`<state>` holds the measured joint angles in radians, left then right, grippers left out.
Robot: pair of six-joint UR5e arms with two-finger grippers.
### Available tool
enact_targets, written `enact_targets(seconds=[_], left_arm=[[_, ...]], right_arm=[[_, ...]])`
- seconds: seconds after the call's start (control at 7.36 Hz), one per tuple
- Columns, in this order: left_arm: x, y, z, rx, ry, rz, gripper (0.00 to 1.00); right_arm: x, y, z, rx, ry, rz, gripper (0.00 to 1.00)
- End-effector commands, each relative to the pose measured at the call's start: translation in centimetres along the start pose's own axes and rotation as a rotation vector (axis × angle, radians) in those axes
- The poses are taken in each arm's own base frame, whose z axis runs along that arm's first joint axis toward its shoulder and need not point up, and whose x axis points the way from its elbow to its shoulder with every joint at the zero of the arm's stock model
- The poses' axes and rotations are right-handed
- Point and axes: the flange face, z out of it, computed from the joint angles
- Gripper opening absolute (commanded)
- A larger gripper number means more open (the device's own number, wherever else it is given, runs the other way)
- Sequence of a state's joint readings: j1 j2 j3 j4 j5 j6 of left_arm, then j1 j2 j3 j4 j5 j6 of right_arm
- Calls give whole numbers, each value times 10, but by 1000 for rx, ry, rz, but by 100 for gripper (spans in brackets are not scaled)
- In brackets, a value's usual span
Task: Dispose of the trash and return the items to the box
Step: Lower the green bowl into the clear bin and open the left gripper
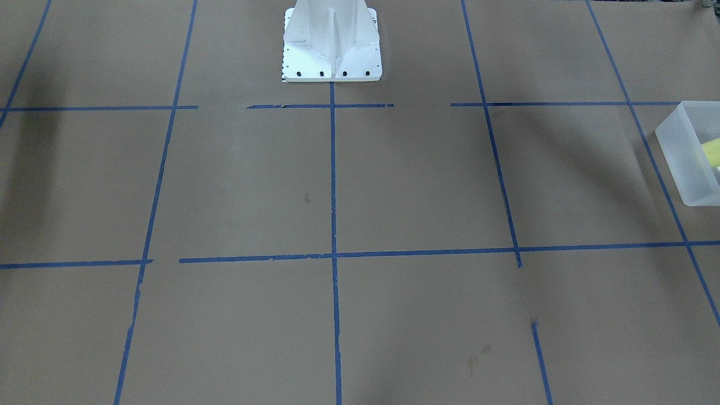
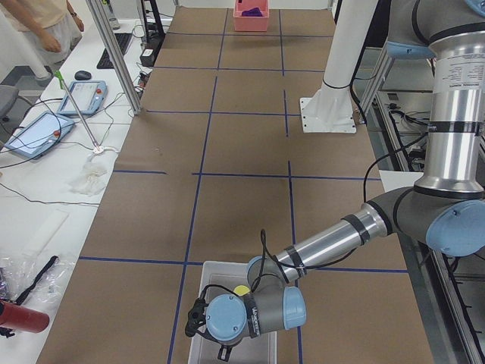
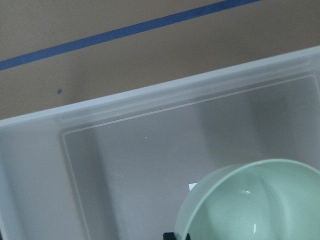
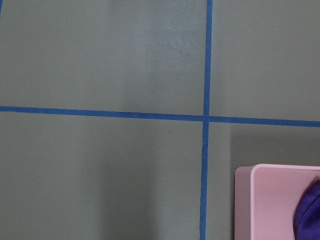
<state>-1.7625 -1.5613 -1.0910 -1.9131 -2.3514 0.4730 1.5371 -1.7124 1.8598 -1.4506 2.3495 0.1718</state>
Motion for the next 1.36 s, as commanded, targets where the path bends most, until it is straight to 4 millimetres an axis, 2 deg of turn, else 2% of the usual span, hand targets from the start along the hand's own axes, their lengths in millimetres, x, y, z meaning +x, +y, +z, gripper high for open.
enact_targets(seconds=[0.0,0.27,0.54,0.68,0.95,1.09,1.22], left_arm=[[-4,7,0,3,0,-13,0],[-6,24,9,-8,8,-29,0],[-17,40,27,7,-2,-13,0],[-16,36,25,15,-7,-5,98],[-15,31,21,20,-12,-1,100],[-10,20,11,35,-21,5,100],[4,1,-10,71,-40,14,100]], right_arm=[[-2,13,-5,2,-1,-2,100],[-3,17,-5,1,-1,6,100],[-3,17,-6,2,1,6,100],[-3,17,-6,2,1,7,100],[-3,17,-6,2,1,9,100],[-4,16,-5,1,0,6,100],[-4,16,-5,1,0,7,100]])
